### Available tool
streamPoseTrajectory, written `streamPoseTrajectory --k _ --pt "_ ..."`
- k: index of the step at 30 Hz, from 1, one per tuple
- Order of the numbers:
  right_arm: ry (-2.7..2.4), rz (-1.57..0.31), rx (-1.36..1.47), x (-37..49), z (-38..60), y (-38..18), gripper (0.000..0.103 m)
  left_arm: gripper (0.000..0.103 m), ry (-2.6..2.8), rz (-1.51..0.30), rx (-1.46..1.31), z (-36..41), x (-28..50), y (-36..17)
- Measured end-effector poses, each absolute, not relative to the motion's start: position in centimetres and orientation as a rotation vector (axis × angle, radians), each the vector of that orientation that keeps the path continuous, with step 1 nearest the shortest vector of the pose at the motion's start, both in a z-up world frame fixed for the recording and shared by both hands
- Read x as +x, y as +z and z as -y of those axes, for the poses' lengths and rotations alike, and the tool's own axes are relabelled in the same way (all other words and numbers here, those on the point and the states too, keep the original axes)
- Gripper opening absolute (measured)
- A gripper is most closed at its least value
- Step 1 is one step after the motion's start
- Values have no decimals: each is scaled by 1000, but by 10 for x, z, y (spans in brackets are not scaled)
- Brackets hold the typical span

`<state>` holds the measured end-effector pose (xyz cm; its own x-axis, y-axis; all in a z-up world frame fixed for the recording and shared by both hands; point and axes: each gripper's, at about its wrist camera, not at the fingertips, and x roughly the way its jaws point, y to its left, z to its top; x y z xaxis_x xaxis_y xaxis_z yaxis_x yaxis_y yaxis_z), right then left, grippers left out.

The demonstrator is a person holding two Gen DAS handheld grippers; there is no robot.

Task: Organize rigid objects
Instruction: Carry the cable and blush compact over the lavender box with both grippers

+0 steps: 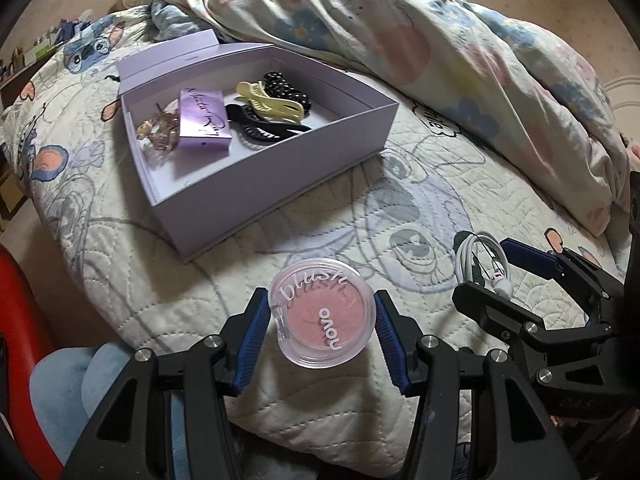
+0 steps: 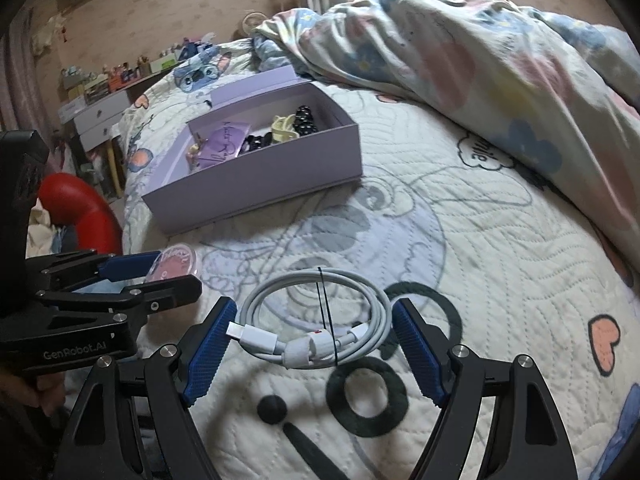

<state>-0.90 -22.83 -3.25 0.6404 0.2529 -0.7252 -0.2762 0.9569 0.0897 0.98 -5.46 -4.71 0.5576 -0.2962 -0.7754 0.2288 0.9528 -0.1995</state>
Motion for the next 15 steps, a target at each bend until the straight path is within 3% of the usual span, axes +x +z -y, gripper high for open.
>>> streamPoseTrajectory --k 15 --pt "359 -837 -68 4 206 -30 80 52 -263 -904 -118 31 17 -38"
